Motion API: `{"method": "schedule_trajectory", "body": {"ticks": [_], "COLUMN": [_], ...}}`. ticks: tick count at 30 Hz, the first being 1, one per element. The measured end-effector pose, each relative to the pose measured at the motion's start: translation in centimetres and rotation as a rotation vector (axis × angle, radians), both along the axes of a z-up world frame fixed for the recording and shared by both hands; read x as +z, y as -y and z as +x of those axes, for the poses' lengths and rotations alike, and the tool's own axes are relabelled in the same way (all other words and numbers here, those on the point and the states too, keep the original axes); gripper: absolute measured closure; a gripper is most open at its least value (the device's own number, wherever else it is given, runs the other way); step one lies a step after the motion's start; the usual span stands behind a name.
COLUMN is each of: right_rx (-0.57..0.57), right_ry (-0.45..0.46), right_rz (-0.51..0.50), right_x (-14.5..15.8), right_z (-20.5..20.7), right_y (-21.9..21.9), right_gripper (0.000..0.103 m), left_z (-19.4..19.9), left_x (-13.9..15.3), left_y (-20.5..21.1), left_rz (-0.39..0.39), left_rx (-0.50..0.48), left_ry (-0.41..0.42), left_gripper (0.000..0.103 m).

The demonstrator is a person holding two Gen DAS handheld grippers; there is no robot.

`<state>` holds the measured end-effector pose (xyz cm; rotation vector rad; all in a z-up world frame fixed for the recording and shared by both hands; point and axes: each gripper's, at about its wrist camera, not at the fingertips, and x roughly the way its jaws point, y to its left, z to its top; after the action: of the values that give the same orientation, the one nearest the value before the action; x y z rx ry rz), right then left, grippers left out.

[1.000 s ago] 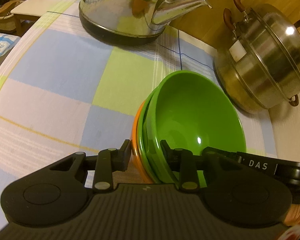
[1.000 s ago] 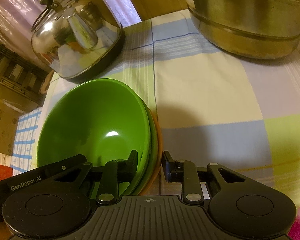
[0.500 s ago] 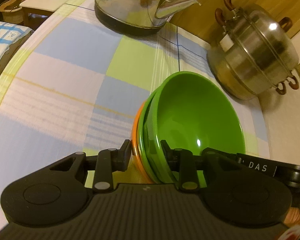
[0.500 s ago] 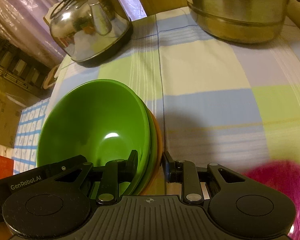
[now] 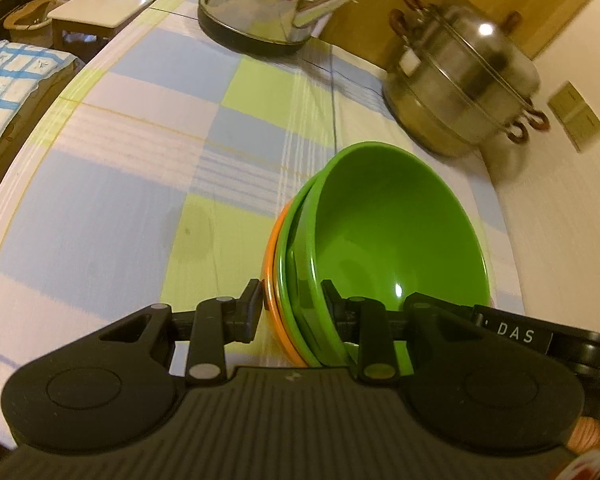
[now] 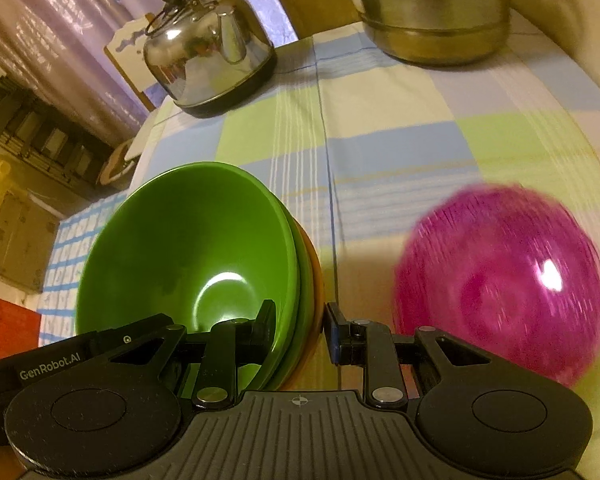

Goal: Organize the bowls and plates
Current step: 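Lift the bowl stack with both grippers and lower it onto the pink plates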

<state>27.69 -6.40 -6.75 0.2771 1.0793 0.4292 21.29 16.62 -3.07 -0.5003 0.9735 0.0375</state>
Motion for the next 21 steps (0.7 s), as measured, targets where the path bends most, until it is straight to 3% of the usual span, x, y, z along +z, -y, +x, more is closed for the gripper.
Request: {"method": "schedule_trajectory", "body": {"ticks": [10, 21], "right_rx": [-0.106, -0.189], "right_ry": [-0.007, 0.002], "right_rz": [0.031, -0.001], "right_x": [-0.2, -0.1], "right_z": [-8.7, -13.4], "right_y": [5.2, 10.7], "right_gripper": [0.077, 0.077], "left_z": [-6.8, -9.3], "left_x": [-0.6, -1.2], "left_y": [3.9, 9.5], "left_rz": [-0.002, -0.020], "left_rx": [-0.071, -0.158], "left_ry": [0.001, -0.011], "left_gripper": [0.076, 0.076]}}
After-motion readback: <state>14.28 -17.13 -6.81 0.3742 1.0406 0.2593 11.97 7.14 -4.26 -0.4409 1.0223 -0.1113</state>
